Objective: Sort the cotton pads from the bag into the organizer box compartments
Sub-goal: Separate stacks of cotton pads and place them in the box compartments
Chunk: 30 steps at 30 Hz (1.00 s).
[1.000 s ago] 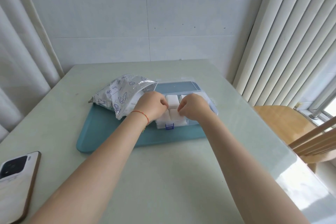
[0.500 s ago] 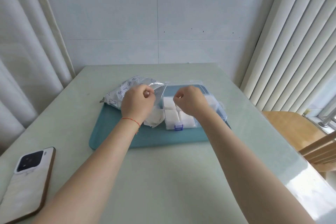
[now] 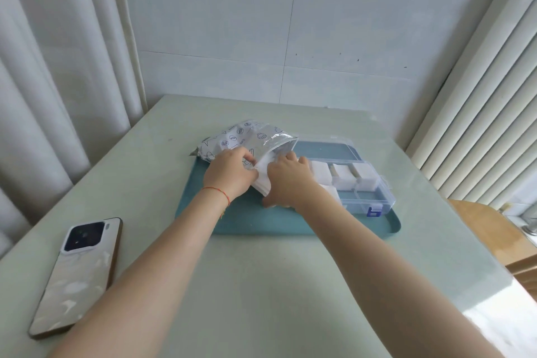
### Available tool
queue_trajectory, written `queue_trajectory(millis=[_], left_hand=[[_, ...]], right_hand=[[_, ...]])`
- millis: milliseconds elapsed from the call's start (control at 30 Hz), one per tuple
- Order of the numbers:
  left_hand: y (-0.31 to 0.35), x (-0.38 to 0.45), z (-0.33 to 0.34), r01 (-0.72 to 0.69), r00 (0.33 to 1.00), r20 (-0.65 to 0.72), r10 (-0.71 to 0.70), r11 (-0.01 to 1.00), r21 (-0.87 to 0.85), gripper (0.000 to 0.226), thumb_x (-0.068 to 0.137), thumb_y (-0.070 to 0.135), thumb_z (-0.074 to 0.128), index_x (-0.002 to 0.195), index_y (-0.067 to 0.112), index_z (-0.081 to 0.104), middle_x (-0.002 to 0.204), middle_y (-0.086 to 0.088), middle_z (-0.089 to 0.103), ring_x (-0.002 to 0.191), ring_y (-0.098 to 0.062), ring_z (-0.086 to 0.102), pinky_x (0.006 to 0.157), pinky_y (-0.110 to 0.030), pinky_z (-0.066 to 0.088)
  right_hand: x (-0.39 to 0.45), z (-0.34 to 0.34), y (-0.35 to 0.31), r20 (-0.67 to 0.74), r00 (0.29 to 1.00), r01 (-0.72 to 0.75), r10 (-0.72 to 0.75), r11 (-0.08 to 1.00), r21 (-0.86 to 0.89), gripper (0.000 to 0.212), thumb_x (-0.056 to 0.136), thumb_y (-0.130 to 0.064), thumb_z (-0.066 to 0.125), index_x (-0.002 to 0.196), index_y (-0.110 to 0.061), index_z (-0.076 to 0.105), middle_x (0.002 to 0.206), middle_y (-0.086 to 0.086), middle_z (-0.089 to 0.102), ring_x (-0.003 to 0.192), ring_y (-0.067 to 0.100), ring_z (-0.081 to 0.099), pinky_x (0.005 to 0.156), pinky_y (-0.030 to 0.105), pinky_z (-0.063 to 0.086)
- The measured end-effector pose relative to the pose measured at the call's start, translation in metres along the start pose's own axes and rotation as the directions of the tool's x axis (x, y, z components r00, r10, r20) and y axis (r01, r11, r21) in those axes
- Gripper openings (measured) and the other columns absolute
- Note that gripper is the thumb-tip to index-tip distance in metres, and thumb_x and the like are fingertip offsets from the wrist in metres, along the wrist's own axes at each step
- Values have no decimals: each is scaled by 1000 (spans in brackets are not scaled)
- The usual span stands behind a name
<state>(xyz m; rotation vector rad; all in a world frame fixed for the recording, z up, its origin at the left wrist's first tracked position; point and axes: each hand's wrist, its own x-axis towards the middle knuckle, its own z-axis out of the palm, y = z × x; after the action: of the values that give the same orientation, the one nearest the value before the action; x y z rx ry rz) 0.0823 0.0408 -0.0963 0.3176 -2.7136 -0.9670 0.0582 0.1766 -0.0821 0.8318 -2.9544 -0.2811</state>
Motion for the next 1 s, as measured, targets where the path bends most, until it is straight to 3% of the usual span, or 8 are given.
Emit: queue_trajectory(millis=[100,200,367,467,600,800,900,1000], left_hand=[[-1,0,1,4,1000,-16,-4,1000,-25,22,81,25,64,102,29,65,104,1,63,89,-20,59,71,-29,45],[-2,-1,1,-2,1000,-28,1,999,-52,22,81,25,65,103,28,66,102,1,63,91,-21,59,75,-30,48],[3,-4,-4,-3,995,-103,-17,981,-192,10,88,28,59,90,23,67,81,8,62,79,-16,59,62,-22,41],[10,-4,-6,19,986,-145,-76,932,-361,21,89,25,54,69,22,58,63,9,55,64,-14,50,58,-25,38],[20,-1,-4,43,985,-117,-125,844,-535,34,80,32,55,70,0,53,62,-3,46,58,-18,40,61,-29,37],[48,-6,2,123,992,117,-54,672,-731,24,85,41,70,82,17,70,75,2,64,64,-13,62,49,-22,40],[56,-5,9,246,962,272,-25,517,-820,17,93,31,64,84,17,67,72,2,63,64,-12,64,49,-21,38],[58,-3,12,256,956,293,1,484,-837,10,94,23,63,89,16,68,71,3,65,59,-9,62,52,-20,40]], right_hand=[[2,-2,-3,-23,1000,-21,21,999,-35,21,82,-26,66,95,-17,52,109,5,59,115,27,44,80,33,27],[5,-3,2,-64,998,-30,28,999,-39,20,89,-16,55,109,-14,59,113,7,60,115,27,47,82,34,28],[2,-14,24,-174,975,-99,139,971,217,13,92,-15,49,87,-18,60,91,2,61,99,28,53,75,32,27],[-5,-29,44,-62,975,-144,214,820,554,27,92,-17,52,66,-13,47,66,0,45,73,27,44,59,31,30],[-17,-38,69,-27,967,-113,255,516,849,22,91,-17,63,86,4,65,67,6,54,50,11,41,45,21,28],[-17,-25,91,18,979,-20,205,5,1000,17,89,-15,68,104,-6,66,81,5,70,65,15,61,61,26,39],[-16,-19,94,28,988,-22,151,-38,999,22,91,-15,67,109,-4,64,85,7,70,69,16,63,64,27,41],[-16,-14,94,30,992,-28,122,-14,1000,19,92,-19,66,107,-6,65,84,5,71,71,17,64,65,29,44]])
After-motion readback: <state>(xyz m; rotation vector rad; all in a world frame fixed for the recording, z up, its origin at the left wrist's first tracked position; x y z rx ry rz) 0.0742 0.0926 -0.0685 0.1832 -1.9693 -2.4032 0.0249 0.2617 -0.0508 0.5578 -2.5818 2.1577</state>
